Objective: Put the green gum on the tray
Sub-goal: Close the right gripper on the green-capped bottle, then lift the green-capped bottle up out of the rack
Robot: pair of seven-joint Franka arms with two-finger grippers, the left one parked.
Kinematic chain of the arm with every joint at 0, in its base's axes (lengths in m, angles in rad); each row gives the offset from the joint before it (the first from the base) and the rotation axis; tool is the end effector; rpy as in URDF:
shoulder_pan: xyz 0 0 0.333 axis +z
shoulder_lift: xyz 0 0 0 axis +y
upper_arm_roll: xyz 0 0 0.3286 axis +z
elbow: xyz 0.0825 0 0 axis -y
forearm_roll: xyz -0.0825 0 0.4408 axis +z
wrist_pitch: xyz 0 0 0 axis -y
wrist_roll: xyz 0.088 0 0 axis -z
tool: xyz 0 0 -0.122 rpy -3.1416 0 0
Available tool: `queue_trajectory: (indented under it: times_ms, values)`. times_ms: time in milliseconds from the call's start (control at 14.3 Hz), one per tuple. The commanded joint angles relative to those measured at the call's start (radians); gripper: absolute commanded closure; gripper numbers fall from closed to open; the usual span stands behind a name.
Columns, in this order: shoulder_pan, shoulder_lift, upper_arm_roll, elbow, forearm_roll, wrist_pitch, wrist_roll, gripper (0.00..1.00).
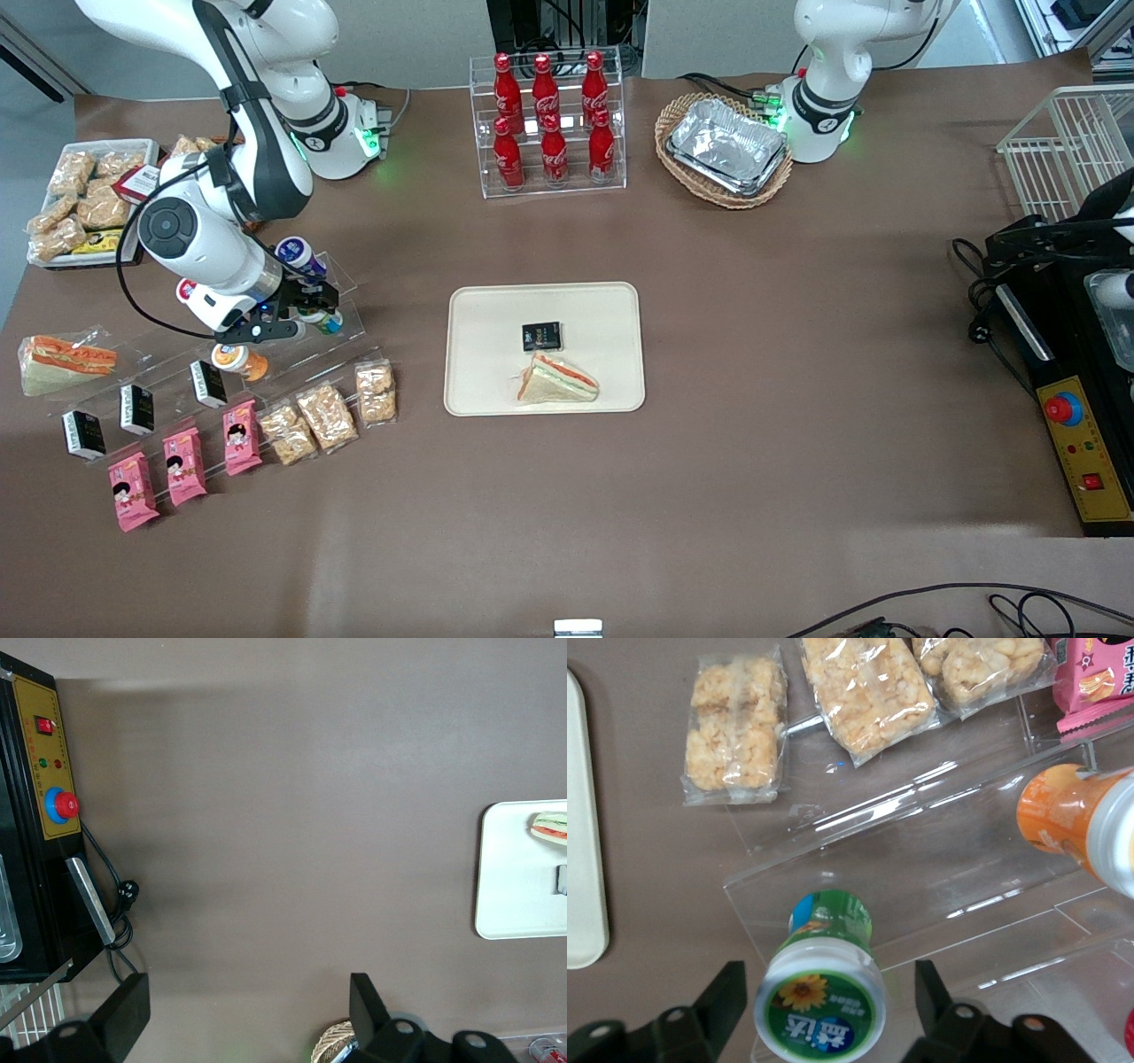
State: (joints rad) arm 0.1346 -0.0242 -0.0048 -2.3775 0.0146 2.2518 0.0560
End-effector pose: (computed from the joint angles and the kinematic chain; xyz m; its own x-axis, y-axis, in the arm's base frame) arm 0.5160 0.0679 0.2809 0.9927 0.0639 -0.1018 0.0638 -0.9980 -0.0048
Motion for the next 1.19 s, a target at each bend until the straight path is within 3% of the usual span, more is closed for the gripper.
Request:
queue_trajectory:
  times_ms: [0,350,490,1119]
  values:
    - [-0.006,0.0,0.003,-0.019,-0.013,0.02,-0.004,0.25]
    - [-0.006,-0.005,0.003,-0.009,-0.007,0.009,-0.024,0.56]
    - [-0.013,-0.013,-0.004,0.007,-0.001,-0.001,-0.083,0.63]
    - [-0.032,0.0,-0.037,0.515,0.005,-0.584,-0.168,0.65]
